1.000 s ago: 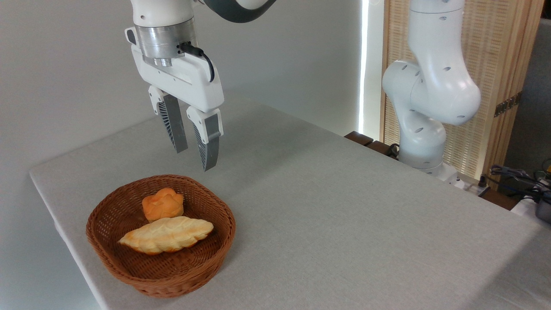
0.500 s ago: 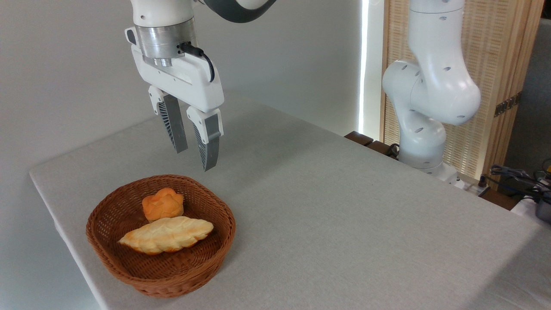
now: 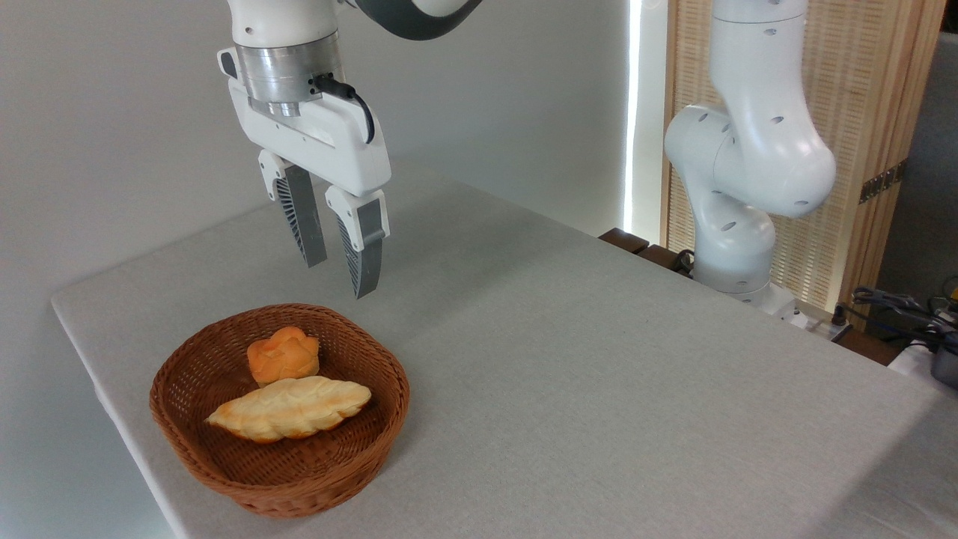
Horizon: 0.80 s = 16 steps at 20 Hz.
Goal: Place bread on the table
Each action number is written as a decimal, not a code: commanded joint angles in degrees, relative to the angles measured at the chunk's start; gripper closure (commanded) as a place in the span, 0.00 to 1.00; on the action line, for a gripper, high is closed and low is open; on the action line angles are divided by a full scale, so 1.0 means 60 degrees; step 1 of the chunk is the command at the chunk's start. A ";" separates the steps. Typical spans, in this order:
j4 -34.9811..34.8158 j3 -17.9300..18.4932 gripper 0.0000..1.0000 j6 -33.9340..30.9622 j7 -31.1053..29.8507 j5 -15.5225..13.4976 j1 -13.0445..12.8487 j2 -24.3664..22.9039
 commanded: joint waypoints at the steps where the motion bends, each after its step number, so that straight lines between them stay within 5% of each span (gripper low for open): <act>1: 0.0142 0.0001 0.00 -0.0220 -0.0030 -0.0015 -0.0032 0.0080; 16: 0.0142 -0.0174 0.00 -0.0205 -0.0045 -0.0015 -0.0047 0.0139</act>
